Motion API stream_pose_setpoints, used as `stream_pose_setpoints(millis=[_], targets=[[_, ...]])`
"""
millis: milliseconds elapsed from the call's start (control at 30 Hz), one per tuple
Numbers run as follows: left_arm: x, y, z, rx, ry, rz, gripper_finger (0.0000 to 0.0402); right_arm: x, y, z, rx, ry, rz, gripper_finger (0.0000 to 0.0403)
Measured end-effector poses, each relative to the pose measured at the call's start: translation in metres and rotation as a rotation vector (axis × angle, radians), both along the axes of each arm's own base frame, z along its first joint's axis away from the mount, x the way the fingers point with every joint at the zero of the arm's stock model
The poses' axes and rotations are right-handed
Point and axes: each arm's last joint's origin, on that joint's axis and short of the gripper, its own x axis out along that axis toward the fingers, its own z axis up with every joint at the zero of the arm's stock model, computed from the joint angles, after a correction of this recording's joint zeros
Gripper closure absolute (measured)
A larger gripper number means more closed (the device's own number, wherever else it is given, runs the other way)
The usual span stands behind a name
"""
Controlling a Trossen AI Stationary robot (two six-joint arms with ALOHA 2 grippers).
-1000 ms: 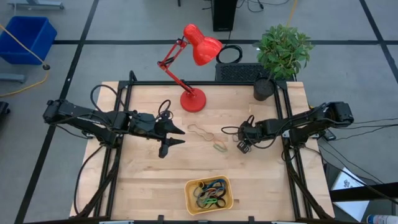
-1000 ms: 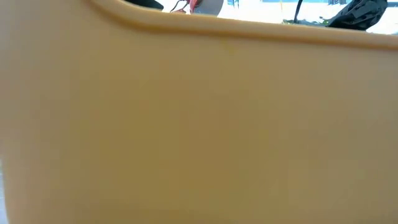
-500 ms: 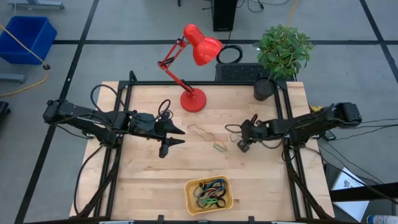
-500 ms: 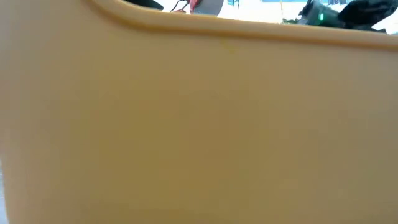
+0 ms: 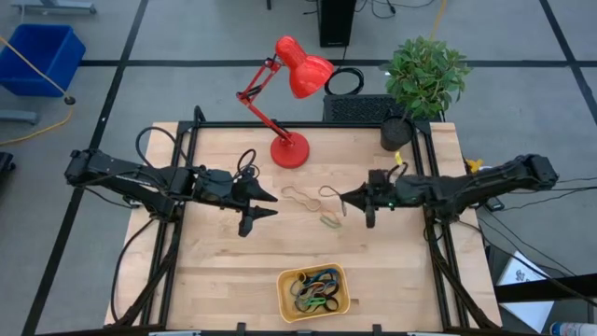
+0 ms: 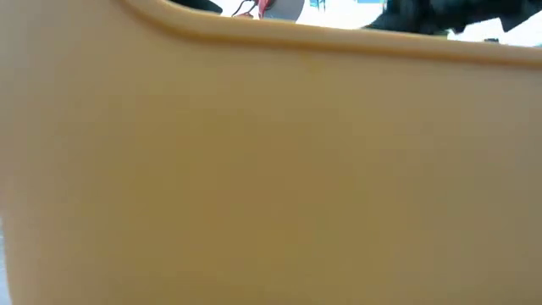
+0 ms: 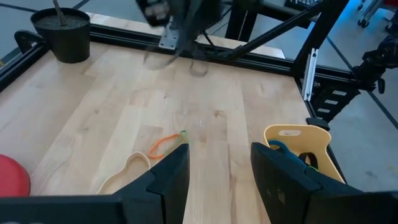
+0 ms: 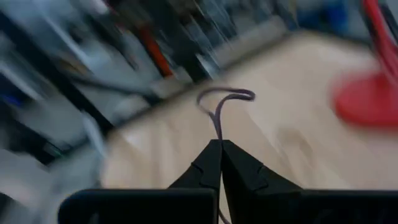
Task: Pick and place rubber bands into bin
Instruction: Put the purple rubber band into the yellow bin
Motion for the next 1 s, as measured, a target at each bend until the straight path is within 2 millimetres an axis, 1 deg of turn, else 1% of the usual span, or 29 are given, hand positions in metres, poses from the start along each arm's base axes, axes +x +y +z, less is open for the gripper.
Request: stream_pose_setpoints(millis=[167,233,300,367,433,600,667,767,1000], targets=[[0.000,0.000,0.000,0.000,0.000,-0.001,0.0224,0.002,0.014,0.035,-0.077,-0.367,0.069,0.0403],[0.000,0.000,0.000,0.000,0.000,-0.001,0.0224,0.001,0.020,0.044,-0.111,-0.454,0.105,0.0403],[0.000,0.000,0.000,0.000,-0.001,-0.001,0.0224,0.003,0.027,0.055,-0.153,-0.485,0.152,0.0403],[0.000,0.000,0.000,0.000,-0.004,-0.001,0.0224,0.006,0.035,0.066,-0.194,-0.473,0.200,0.0403],[0.000,0.000,0.000,0.000,-0.005,-0.001,0.0224,0.012,0.044,0.075,-0.238,-0.422,0.260,0.0403],[0.000,0.000,0.001,0.000,-0.006,-0.001,0.0224,0.028,0.070,0.090,-0.342,-0.174,0.389,0.0403],[0.000,0.000,0.001,0.000,-0.007,-0.001,0.0224,0.036,0.079,0.090,-0.354,-0.076,0.429,0.0403],[0.000,0.000,0.001,-0.009,-0.007,0.004,0.0224,0.048,0.092,0.079,-0.345,0.034,0.469,0.0403],[0.000,0.000,0.001,-0.018,-0.006,0.008,0.0224,0.070,0.119,0.036,-0.308,0.193,0.516,0.0403]])
